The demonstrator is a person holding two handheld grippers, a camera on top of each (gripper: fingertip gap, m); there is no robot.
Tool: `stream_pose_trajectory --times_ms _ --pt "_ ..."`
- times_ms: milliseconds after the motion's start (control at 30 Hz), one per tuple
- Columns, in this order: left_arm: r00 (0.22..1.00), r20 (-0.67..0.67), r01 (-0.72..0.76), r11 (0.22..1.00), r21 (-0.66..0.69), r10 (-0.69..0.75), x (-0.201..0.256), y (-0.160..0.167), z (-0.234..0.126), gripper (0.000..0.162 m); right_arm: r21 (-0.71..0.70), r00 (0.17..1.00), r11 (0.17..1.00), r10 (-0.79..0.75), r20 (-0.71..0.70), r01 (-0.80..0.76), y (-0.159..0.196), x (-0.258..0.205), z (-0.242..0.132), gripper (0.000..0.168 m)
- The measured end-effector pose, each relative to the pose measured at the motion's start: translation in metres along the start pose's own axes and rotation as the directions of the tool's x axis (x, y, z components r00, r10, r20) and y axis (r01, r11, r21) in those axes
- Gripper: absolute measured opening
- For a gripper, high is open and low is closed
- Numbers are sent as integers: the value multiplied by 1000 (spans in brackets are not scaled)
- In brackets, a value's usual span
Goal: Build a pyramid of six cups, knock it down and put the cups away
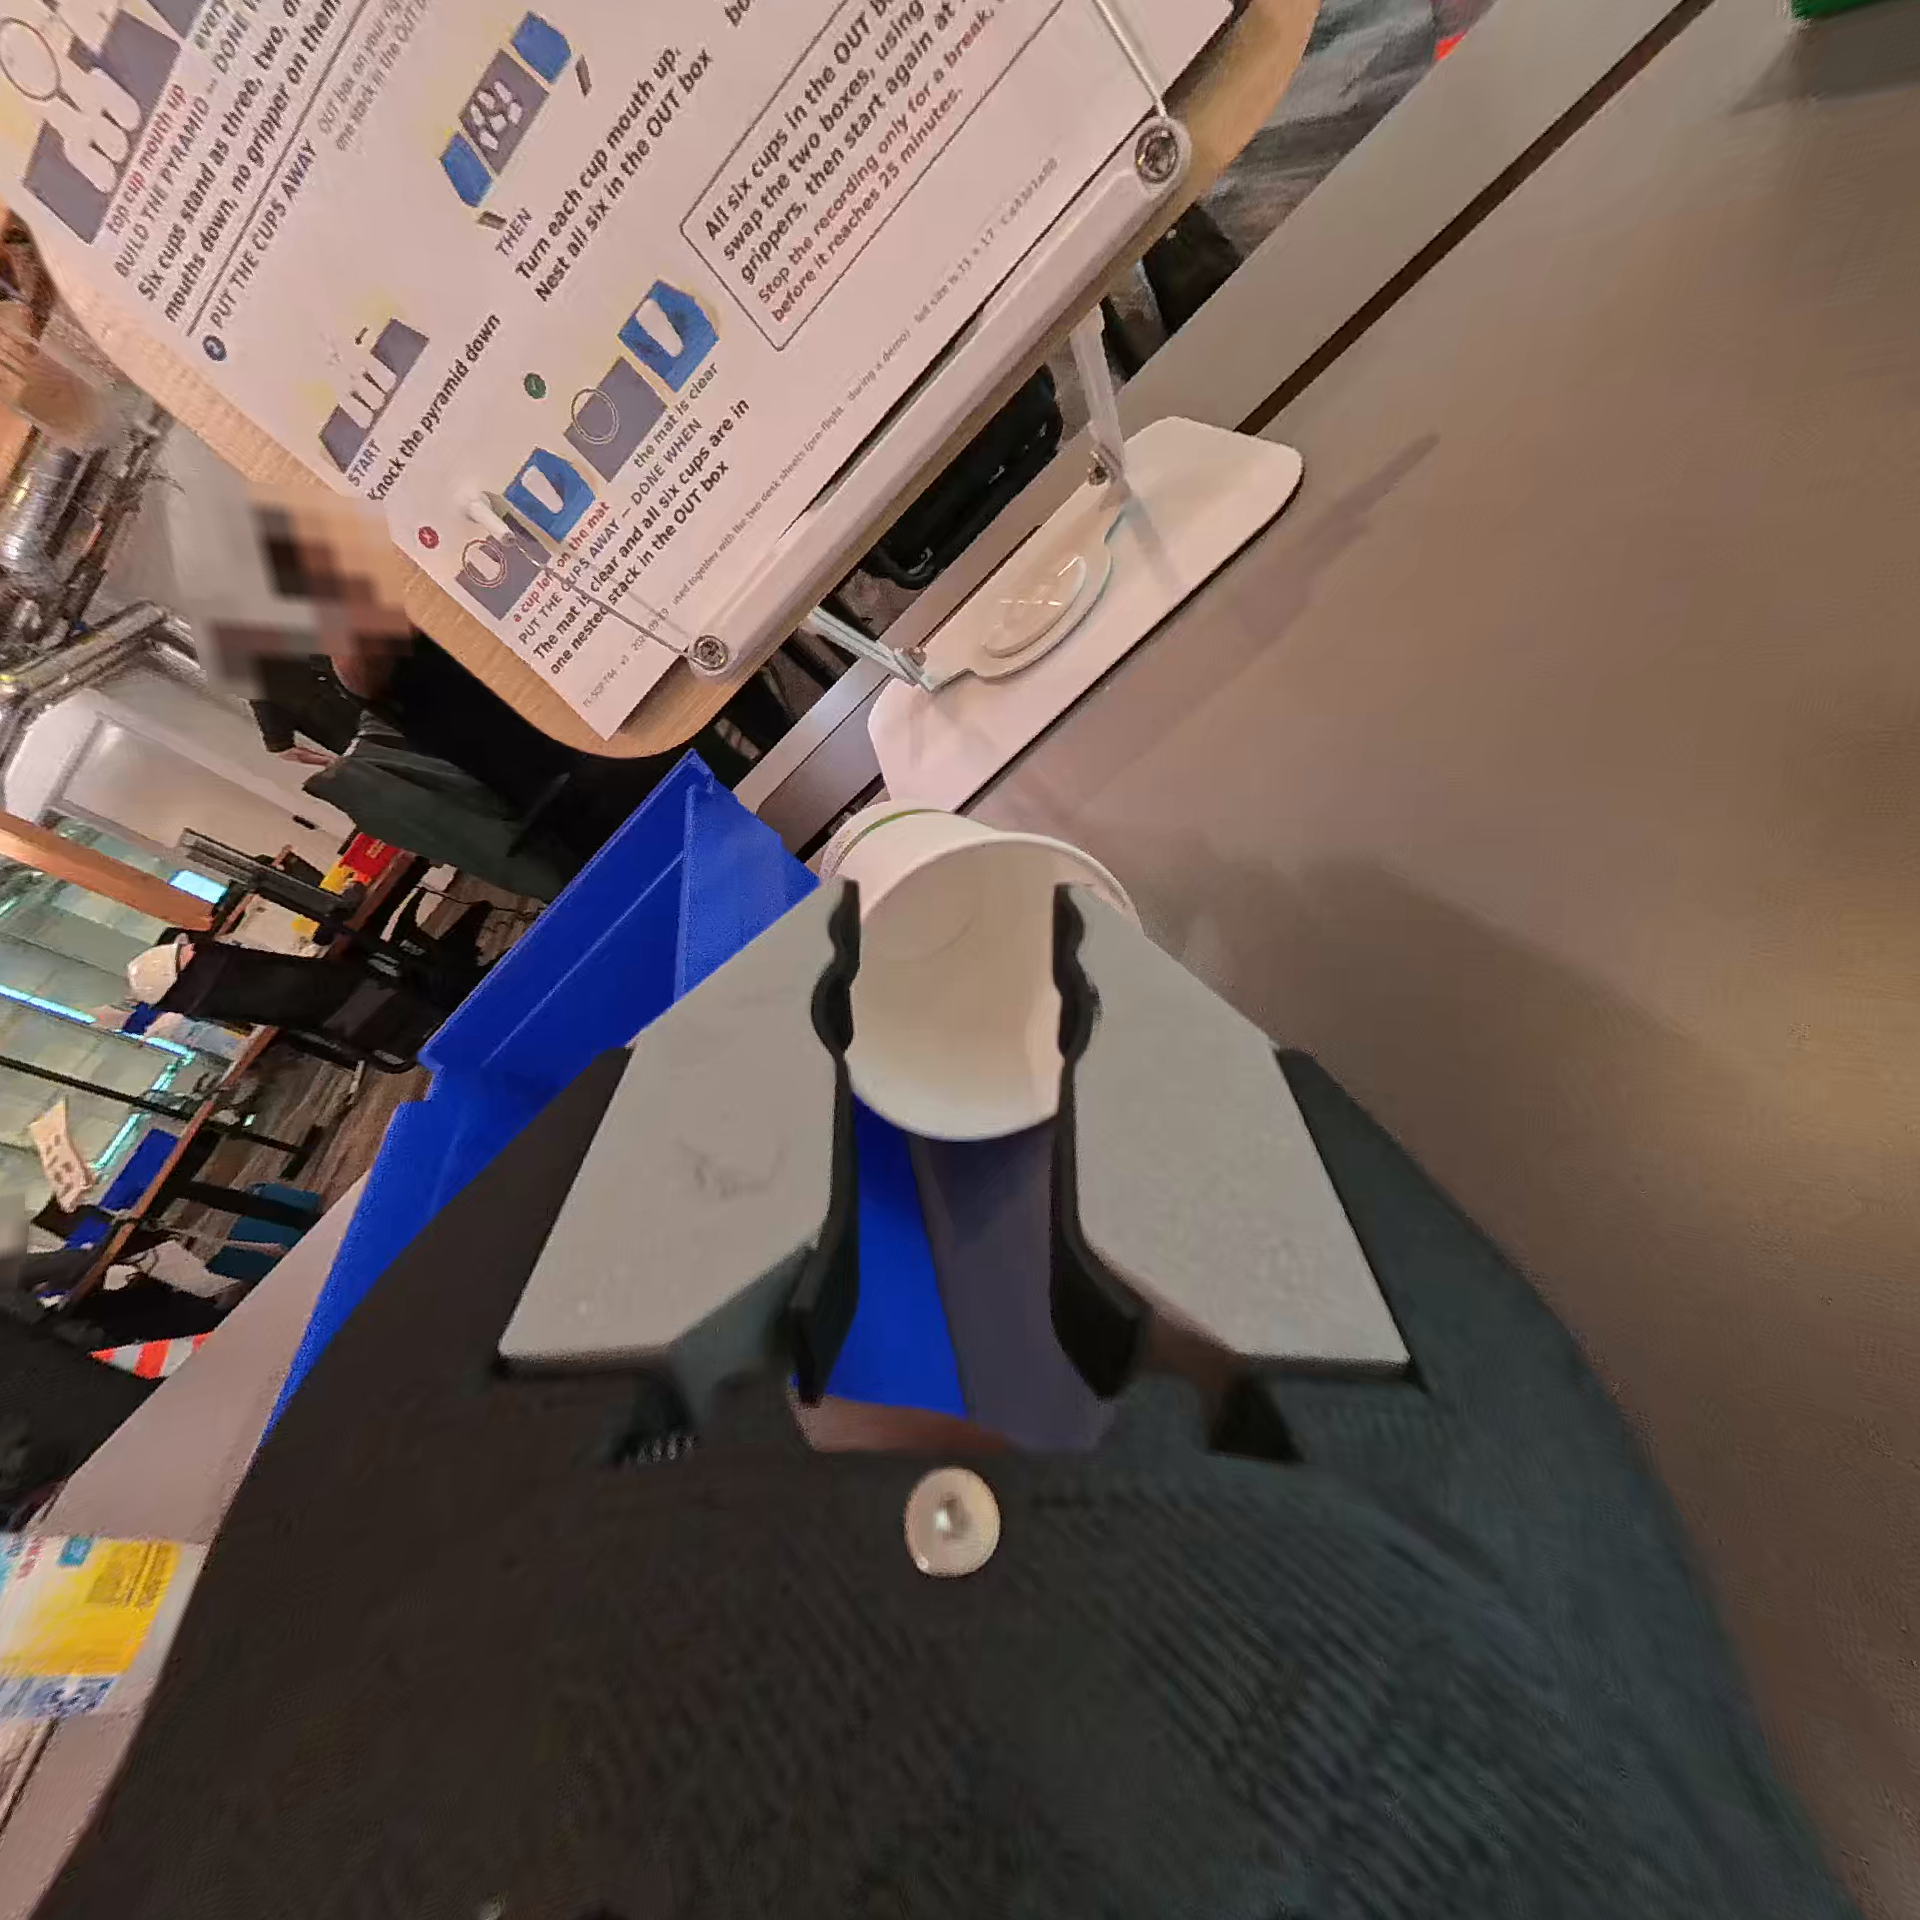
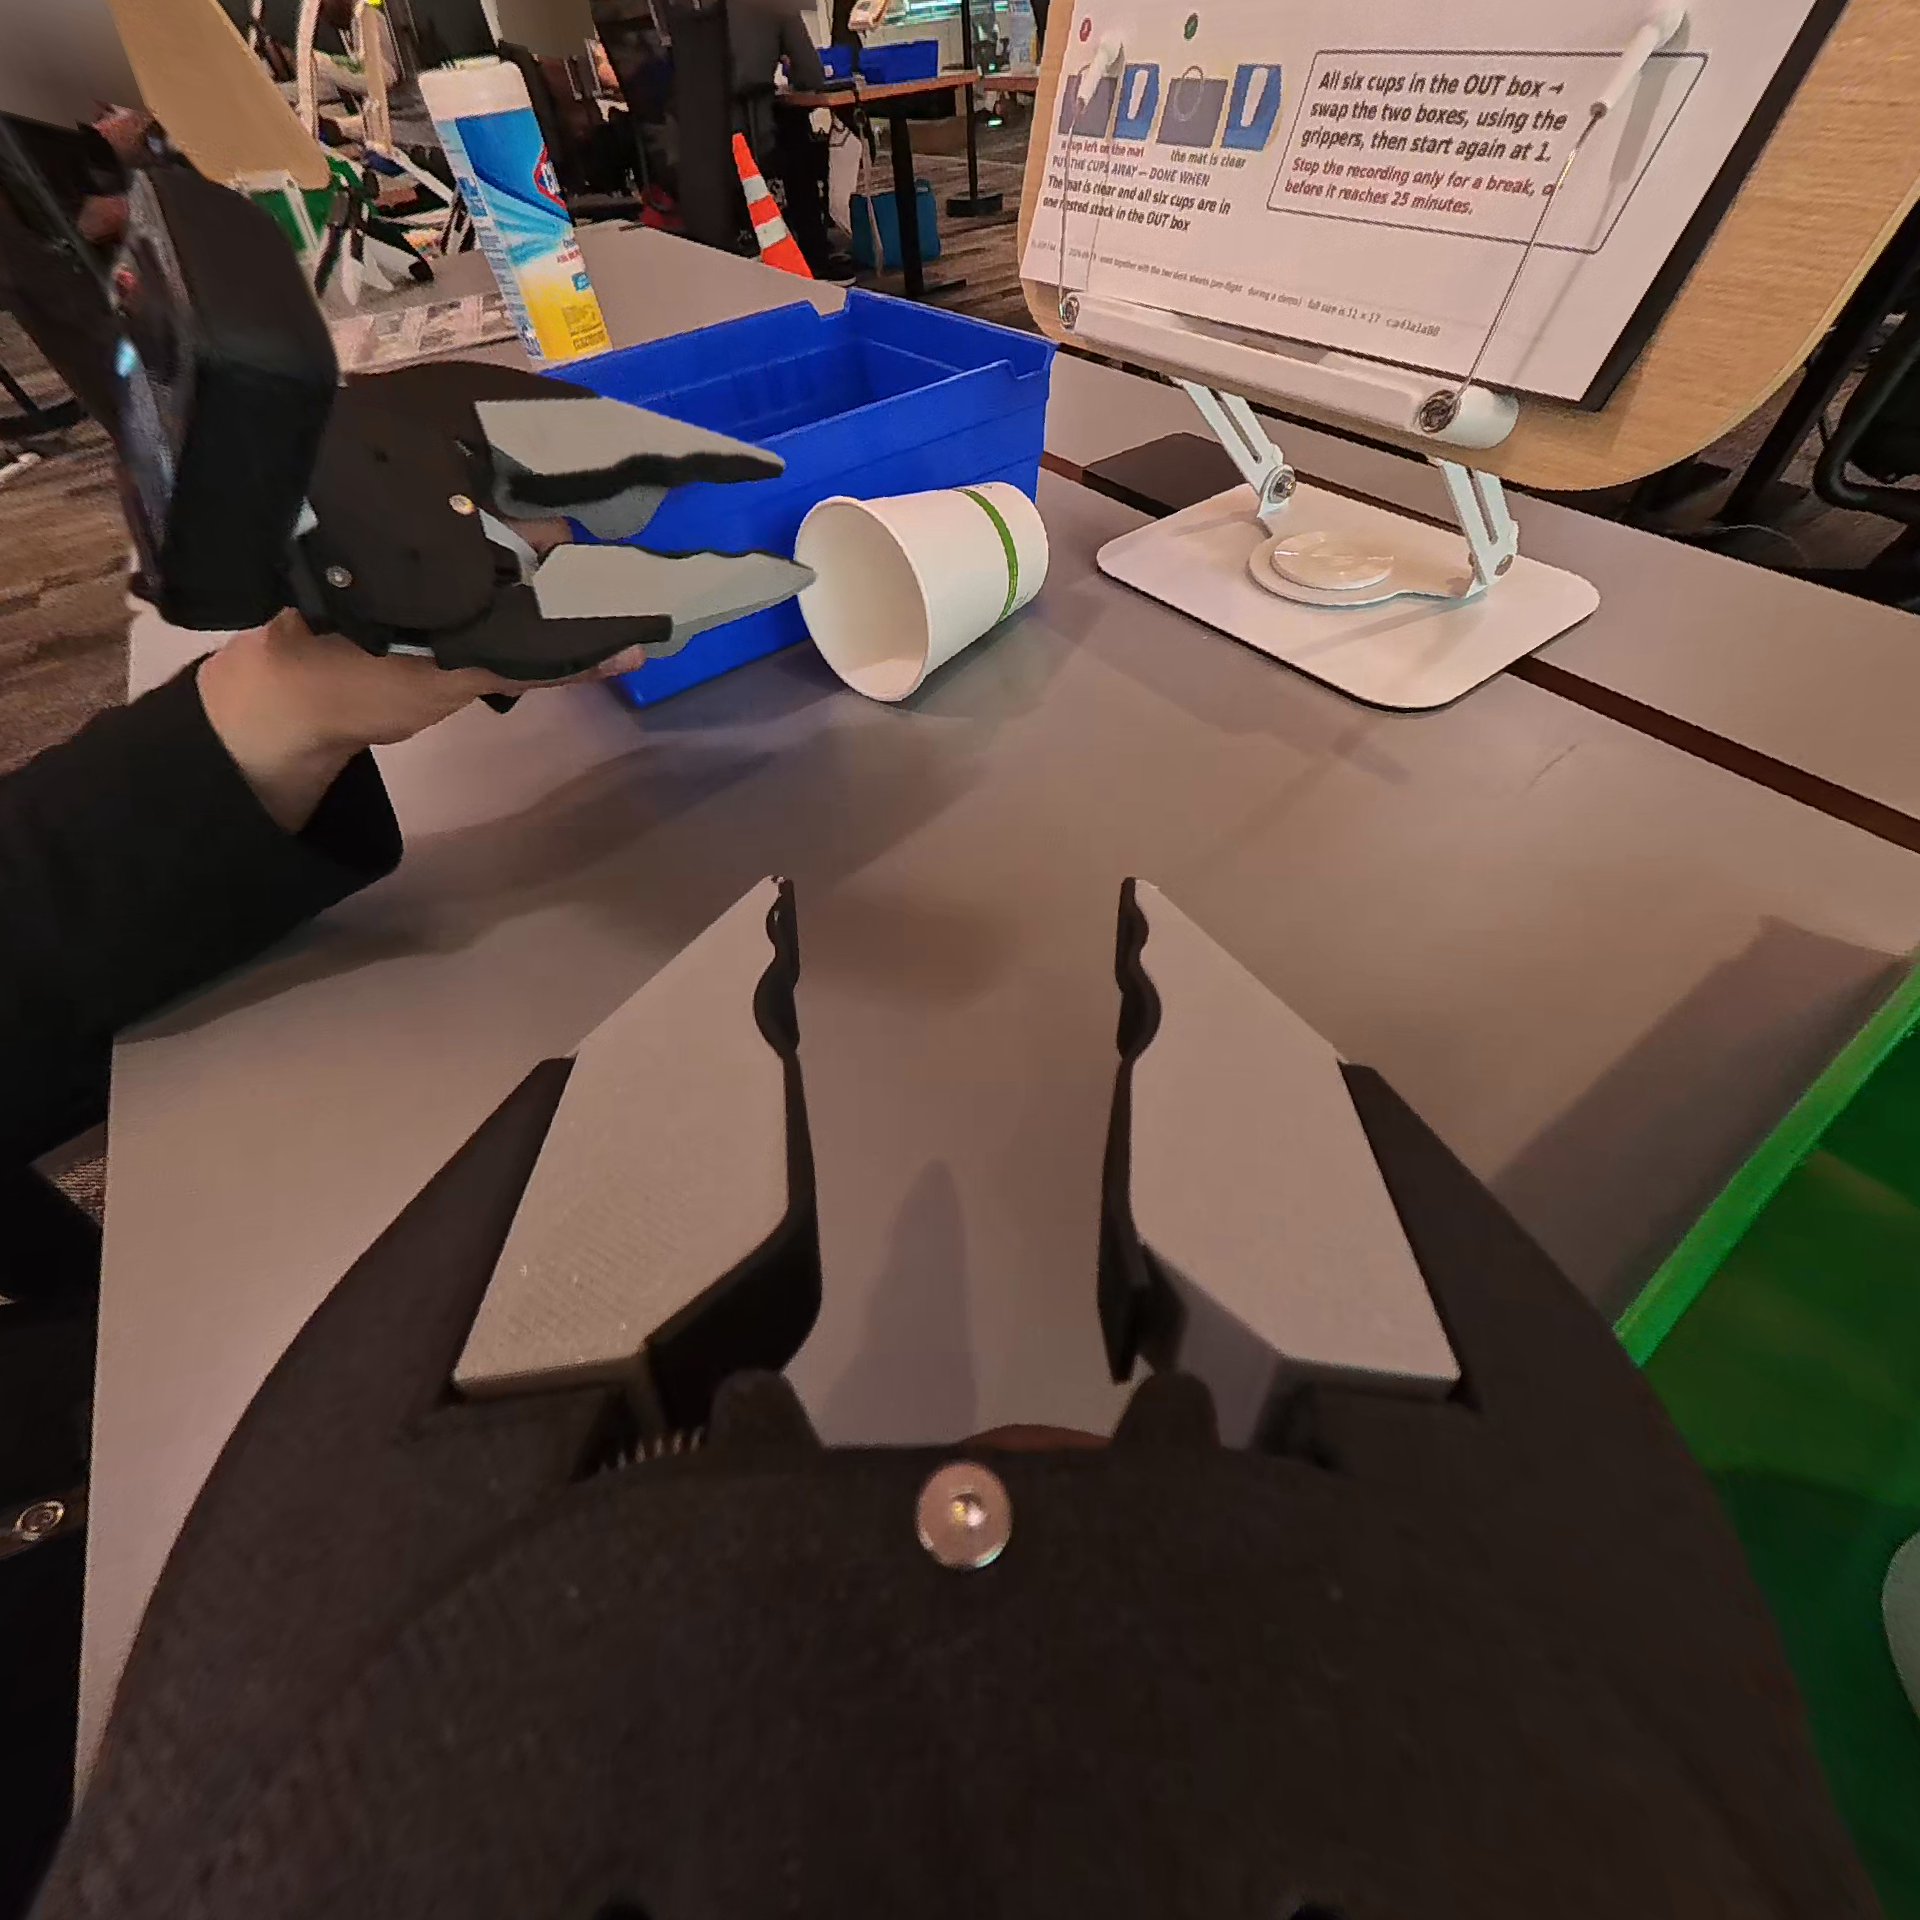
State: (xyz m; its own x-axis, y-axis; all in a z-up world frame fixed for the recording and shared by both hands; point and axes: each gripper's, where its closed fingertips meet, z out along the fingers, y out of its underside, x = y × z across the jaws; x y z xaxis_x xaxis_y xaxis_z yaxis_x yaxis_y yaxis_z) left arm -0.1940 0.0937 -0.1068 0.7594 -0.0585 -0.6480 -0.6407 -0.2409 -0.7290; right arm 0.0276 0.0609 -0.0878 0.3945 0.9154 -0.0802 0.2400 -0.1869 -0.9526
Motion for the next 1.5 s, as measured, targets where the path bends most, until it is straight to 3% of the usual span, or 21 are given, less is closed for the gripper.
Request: stream_pose_trajectory --times_ms 267,333,467,600,733,767,800,1000,1133,1433,1500 --pt "960 26 -273 953 -130 278 16 -4 50 43 21 998 998 57 32 -58 -2 2 -3 59" --pt "951 12 -303 938 -166 309 21 5 56 49 34 997 997 69 33 -70 -4 4 -5 58" --pt "937 68 -328 931 -159 341 12 10 57 45 41 996 996 74 53 -76 -6 0 -6 57" --pt "944 73 -305 934 -184 322 7 21 62 28 23 998 999 40 49 -41 -3 -4 -3 57" --pt "942 68 -310 927 -210 330 9 35 71 32 26 998 999 39 50 -40 -3 -4 -3 57" --pt "940 77 -310 927 -212 332 8 35 71 26 28 998 999 42 50 -44 -4 -4 -3 57" --pt "941 73 -309 928 -208 330 8 34 70 0 31 998 998 44 49 -46 -4 -3 -4 56" --pt "961 114 -248 967 -53 252 2 0 54 0 31 998 998 44 52 -46 -4 -3 -4 56" --pt "982 74 -180 982 51 176 8 -19 36 0 27 998 999 40 52 -41 -3 -4 -4 56" --pt "993 69 -103 990 99 97 -4 -28 16 0 24 998 999 39 54 -40 -3 -4 -4 55" --pt "997 43 -74 995 71 71 -3 -21 19 13 23 998 999 39 55 -40 -3 -4 -4 56"
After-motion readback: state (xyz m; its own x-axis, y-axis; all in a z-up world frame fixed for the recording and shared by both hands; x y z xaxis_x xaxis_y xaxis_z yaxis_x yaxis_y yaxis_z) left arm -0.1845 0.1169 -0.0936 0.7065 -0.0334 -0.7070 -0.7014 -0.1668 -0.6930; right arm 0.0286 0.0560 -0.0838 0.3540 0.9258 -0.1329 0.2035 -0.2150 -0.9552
